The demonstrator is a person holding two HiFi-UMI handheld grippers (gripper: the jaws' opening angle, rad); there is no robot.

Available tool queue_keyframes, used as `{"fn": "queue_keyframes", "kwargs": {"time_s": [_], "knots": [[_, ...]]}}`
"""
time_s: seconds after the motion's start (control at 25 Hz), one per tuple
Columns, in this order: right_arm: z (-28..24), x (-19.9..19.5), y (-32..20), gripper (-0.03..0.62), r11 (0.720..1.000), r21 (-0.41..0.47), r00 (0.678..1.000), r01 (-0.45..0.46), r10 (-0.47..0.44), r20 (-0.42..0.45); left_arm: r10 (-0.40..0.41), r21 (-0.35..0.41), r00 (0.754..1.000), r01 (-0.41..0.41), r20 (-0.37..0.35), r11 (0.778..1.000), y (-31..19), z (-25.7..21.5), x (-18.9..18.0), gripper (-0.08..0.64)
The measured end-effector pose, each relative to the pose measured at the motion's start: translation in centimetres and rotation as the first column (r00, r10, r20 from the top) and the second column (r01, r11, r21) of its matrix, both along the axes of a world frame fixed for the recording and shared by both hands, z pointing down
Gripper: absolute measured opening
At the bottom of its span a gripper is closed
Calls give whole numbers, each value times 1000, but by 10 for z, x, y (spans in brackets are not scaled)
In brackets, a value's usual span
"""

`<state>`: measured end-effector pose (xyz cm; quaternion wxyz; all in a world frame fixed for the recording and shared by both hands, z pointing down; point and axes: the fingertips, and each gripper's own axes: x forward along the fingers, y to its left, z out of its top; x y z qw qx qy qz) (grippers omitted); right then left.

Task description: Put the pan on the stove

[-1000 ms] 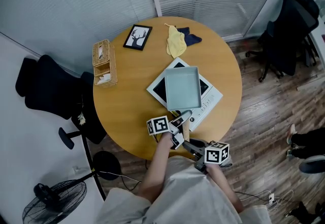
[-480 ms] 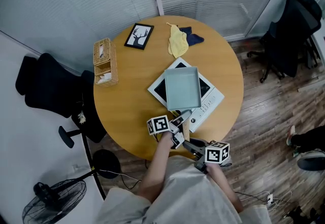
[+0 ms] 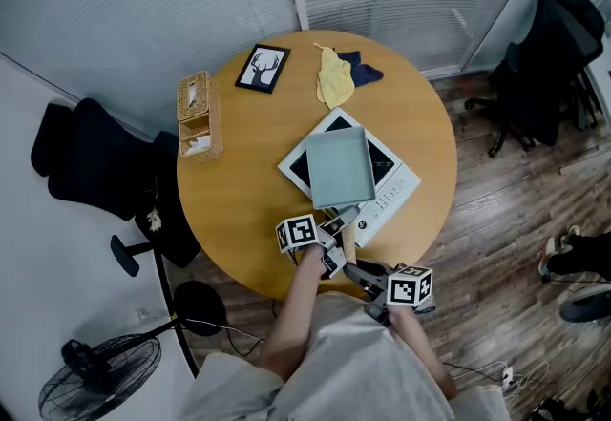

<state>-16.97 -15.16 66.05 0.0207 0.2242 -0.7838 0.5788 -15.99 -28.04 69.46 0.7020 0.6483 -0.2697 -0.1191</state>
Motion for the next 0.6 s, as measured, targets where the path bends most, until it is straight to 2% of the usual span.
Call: {"fn": "queue_keyframes", "kwargs": {"time_s": [0.24, 0.6], "knots": [[-2, 2, 2, 126, 998, -44, 997, -38, 41, 61, 17, -6, 1000, -18, -14, 1000, 4, -2, 5, 219], [5, 1, 4, 125, 998, -56, 999, -28, 30, 39, 27, 11, 1000, -27, 3, 1000, 10, -1, 5, 254]]}}
